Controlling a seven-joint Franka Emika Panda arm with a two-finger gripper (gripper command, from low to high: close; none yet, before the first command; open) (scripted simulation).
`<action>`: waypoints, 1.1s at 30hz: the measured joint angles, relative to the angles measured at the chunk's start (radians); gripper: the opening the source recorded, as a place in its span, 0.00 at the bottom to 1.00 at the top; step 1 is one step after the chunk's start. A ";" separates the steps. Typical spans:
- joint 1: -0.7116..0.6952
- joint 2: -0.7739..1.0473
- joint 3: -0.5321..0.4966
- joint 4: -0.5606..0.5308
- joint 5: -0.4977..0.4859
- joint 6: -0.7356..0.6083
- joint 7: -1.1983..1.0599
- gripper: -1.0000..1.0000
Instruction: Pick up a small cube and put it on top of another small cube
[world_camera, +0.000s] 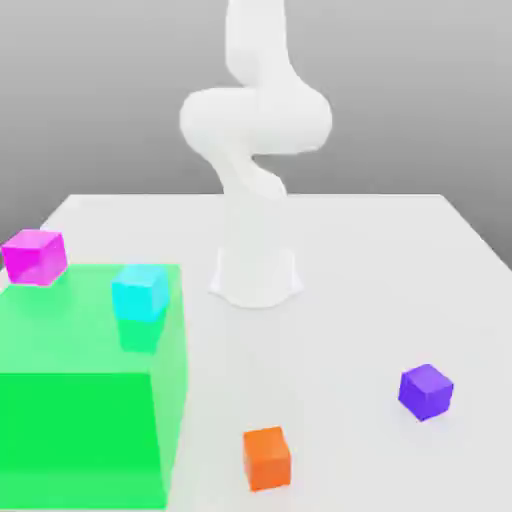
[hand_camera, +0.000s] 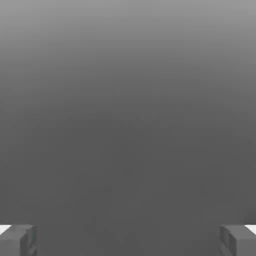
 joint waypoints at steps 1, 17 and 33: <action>0.032 0.029 -0.011 -0.013 0.007 0.016 -0.050 0.50; 0.428 0.462 -0.081 -0.209 0.130 0.253 -0.792 0.50; 0.624 0.878 -0.019 -0.376 0.001 0.521 -1.281 0.50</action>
